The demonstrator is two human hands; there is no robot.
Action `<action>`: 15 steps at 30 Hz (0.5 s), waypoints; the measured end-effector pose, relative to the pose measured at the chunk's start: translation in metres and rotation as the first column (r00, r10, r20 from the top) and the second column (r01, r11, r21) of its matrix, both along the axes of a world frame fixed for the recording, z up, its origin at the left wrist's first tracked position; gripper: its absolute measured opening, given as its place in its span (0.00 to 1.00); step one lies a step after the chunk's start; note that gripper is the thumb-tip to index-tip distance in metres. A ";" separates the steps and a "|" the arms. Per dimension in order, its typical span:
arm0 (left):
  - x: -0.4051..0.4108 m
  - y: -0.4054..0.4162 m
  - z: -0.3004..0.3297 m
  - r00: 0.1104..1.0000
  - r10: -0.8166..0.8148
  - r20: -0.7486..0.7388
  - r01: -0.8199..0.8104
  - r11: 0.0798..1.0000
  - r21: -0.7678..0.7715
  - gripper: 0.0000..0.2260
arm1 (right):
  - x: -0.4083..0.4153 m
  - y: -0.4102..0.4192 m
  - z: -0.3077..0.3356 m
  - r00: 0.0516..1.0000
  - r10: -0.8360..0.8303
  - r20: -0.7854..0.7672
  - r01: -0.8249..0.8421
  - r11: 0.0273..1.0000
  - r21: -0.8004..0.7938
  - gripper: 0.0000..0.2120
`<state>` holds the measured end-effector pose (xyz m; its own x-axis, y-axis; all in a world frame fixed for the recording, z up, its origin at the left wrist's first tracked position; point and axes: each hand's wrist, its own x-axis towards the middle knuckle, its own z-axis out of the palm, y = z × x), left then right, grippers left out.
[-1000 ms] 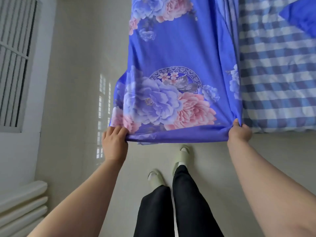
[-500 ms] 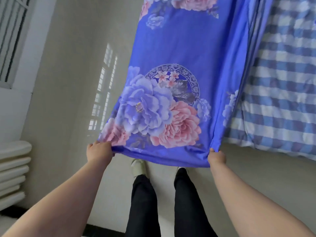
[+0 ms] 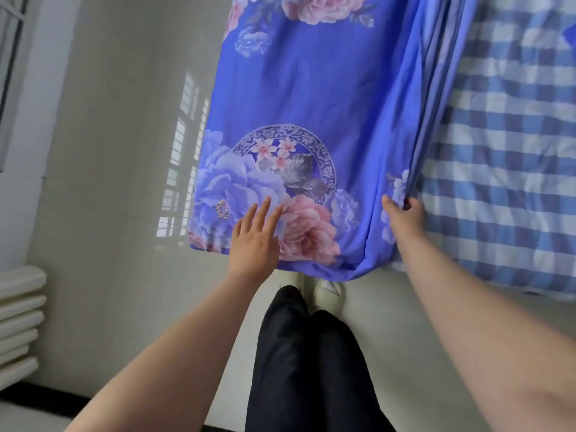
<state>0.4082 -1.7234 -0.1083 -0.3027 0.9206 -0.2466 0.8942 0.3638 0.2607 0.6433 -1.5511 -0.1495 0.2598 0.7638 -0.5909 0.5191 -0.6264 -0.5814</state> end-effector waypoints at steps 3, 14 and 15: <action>0.017 0.037 -0.008 0.990 -0.054 0.131 0.085 0.965 -0.248 0.31 | 0.007 0.021 0.006 0.995 0.104 -0.008 -0.104 0.994 -0.008 0.15; 0.012 0.096 -0.027 0.932 -0.199 0.302 0.344 0.746 -0.570 0.29 | 0.056 0.049 0.050 0.511 -0.452 -0.731 0.389 0.880 -0.273 0.14; 0.010 0.098 -0.031 0.933 -0.166 0.319 0.331 0.740 -0.585 0.29 | 0.060 0.054 0.058 0.462 -0.449 -0.765 0.348 0.885 -0.309 0.13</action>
<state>0.4183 -1.6252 -0.1397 0.0567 0.5712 -0.8188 0.9187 0.2912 0.2667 0.7030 -1.4971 -0.0914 -0.0959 0.6319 -0.7691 -0.4524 -0.7159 -0.5318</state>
